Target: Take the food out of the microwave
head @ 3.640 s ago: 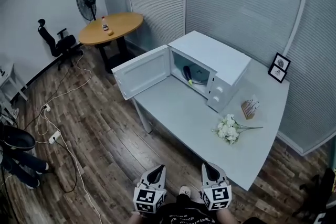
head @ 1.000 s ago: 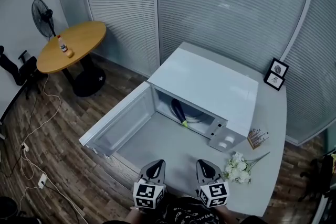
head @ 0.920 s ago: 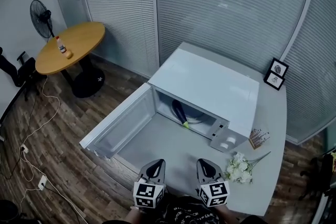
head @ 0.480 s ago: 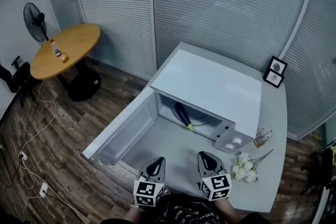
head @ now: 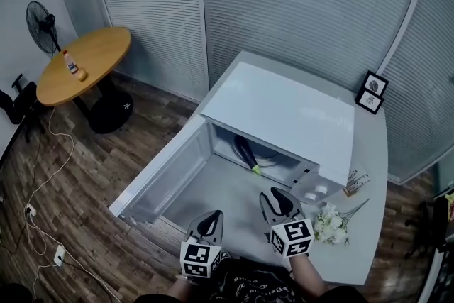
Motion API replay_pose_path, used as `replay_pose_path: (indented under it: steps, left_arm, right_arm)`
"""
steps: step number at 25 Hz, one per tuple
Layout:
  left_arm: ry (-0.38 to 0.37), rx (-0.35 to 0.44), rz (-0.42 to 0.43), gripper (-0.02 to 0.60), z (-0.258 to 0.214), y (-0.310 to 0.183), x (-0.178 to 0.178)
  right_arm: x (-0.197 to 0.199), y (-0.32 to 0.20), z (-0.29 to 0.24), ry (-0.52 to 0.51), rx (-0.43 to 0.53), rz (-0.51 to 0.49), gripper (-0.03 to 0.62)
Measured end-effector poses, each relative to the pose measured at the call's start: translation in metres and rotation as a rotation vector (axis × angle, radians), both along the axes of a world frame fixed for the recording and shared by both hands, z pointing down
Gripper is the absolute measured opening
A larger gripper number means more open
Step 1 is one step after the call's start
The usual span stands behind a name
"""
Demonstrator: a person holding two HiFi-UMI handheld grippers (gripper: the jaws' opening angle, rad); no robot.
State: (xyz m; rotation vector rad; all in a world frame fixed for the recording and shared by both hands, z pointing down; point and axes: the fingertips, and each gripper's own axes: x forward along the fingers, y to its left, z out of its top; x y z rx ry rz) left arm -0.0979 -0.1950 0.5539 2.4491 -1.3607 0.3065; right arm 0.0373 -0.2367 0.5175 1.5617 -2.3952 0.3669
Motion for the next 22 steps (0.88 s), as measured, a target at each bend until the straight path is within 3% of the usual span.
replay_pose_path:
  steps: [7, 22]
  left_arm:
    - [-0.006, -0.016, -0.019, 0.008, 0.003, -0.001, -0.007]
    - [-0.018, -0.034, -0.042, 0.008, 0.007, 0.002, -0.023]
  right_arm:
    - [0.0, -0.029, 0.0, 0.001, -0.005, 0.0, 0.195]
    - [-0.012, -0.079, 0.007, 0.005, -0.031, -0.007, 0.195]
